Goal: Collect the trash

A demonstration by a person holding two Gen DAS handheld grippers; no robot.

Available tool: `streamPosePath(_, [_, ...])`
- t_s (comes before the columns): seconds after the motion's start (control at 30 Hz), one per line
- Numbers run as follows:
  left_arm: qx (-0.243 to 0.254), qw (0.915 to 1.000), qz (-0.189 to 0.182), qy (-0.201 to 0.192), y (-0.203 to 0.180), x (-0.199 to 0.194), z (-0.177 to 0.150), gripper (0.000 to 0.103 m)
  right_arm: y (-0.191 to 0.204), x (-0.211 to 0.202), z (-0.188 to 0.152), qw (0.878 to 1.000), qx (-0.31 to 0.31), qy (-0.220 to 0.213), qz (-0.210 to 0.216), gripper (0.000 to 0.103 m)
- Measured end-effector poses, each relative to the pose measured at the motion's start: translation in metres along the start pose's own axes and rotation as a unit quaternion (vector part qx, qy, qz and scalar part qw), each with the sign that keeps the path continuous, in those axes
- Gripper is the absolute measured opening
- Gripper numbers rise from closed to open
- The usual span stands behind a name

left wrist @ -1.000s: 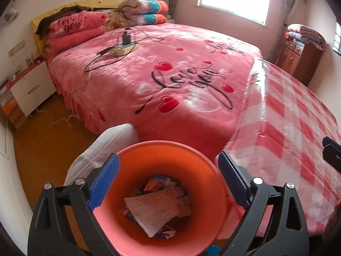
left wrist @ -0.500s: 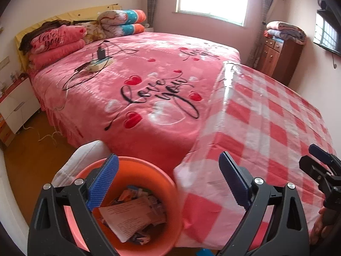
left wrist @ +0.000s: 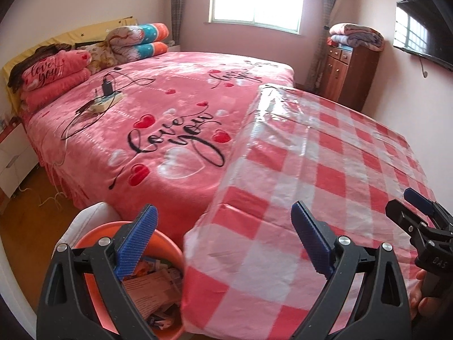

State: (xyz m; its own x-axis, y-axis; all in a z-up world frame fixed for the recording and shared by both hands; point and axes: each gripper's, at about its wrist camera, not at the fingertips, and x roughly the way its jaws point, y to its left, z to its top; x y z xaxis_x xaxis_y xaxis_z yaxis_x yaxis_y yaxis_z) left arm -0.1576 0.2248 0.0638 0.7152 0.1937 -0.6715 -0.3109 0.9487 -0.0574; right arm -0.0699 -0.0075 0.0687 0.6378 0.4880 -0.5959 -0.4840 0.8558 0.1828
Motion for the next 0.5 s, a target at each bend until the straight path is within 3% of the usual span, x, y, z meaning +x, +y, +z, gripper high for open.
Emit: streamPosePath(0.5, [0.037,0.9989,-0.027,-0.002,-0.059,0.003,0.003,0.096,-0.051,-0.023,-0.005,0.998,0.024,-0.03,-0.057,0.094])
